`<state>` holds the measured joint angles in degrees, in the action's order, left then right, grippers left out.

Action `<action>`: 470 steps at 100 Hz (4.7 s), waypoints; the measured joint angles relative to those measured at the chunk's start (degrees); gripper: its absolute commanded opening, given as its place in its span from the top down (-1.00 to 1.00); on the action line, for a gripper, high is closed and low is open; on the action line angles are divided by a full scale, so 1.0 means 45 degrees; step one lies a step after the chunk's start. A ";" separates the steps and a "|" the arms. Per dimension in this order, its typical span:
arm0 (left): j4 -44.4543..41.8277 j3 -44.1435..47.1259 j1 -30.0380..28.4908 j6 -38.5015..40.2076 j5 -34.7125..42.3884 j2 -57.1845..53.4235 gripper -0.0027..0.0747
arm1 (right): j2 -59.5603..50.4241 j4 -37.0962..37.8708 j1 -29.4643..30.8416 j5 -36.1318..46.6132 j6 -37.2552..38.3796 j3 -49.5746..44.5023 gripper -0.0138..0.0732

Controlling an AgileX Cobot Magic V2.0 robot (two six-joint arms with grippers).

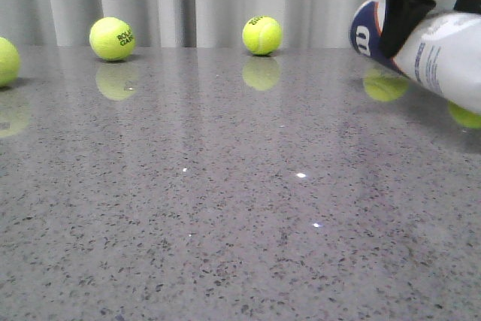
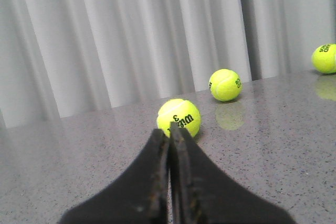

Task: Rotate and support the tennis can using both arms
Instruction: 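Grasp the Wilson can with the right gripper and lift it, then carry the can toward the table center and lay it down, right gripper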

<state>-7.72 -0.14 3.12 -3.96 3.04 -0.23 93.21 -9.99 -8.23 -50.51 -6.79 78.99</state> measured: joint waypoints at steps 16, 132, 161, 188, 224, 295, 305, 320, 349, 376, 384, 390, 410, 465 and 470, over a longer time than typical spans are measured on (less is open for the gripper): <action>0.0000 0.0000 0.0000 0.0000 0.0000 0.0000 0.99 | -0.0111 0.0000 -0.0703 -0.1168 -0.1863 0.1720 0.31; 0.0000 0.0000 0.0000 0.0000 0.0000 0.0000 0.99 | 0.3175 -0.0076 -0.5067 0.0061 -1.2809 0.2696 -0.36; 0.0000 0.0000 0.0000 0.0000 0.0000 0.0000 0.99 | 0.3175 -0.0076 -0.5067 0.0007 -1.2809 0.2695 -0.81; 0.0000 0.0000 0.0000 0.0000 0.0000 0.0000 0.99 | 0.3099 -0.0076 -0.5067 -0.0020 -1.2822 0.2695 -0.81; 0.0000 0.0000 0.0000 0.0000 0.0000 0.0000 0.99 | 0.2822 -0.0076 -0.5067 -0.0267 -1.2822 0.2695 -0.81; 0.0000 0.0000 0.0000 0.0000 0.0000 0.0000 0.99 | 0.2315 -0.0076 -0.5067 -0.0799 -1.2822 0.2695 -0.81; 0.0000 0.0000 0.0000 0.0000 0.0000 0.0000 0.99 | 0.2265 -0.0076 -0.5067 -0.0852 -1.2822 0.2695 -0.81; 0.0000 0.0000 0.0000 0.0000 0.0000 0.0000 0.99 | 0.2265 -0.0076 -0.5067 -0.0877 -1.2840 0.2695 -0.81; 0.0000 0.0000 0.0000 0.0000 0.0000 0.0000 0.99 | 0.2265 -0.0076 -0.5067 -0.1195 -1.2840 0.2695 -0.81; 0.0000 0.0000 0.0000 0.0000 0.0000 0.0000 0.99 | 0.2265 -0.0076 -0.5067 -0.1446 -1.2840 0.2695 -0.81; 0.0000 0.0000 0.0000 0.0000 0.0000 0.0000 0.99 | 0.2265 -0.0076 -0.5067 -0.1539 -1.2840 0.2695 -0.81; 0.0000 0.0000 0.0000 0.0000 0.0000 0.0000 0.99 | 0.2265 -0.0076 -0.5067 -0.1629 -1.2840 0.2695 -0.81; 0.0000 0.0000 0.0000 0.0000 0.0000 0.0000 0.99 | 0.2134 -0.0076 -0.5067 -0.1815 -1.2840 0.2695 -0.81; 0.0000 0.0000 0.0000 0.0000 0.0000 0.0000 0.99 | 0.0021 -0.0002 -0.5067 -0.1815 -0.9691 0.2695 -0.80; 0.0000 0.0000 0.0000 0.0000 0.0000 0.0000 0.99 | -0.0311 0.0132 -0.5067 -0.1815 -0.9007 0.2695 -0.80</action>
<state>-7.72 -0.14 3.12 -3.96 3.04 -0.23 91.81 -9.40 -31.03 -58.68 -47.32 91.12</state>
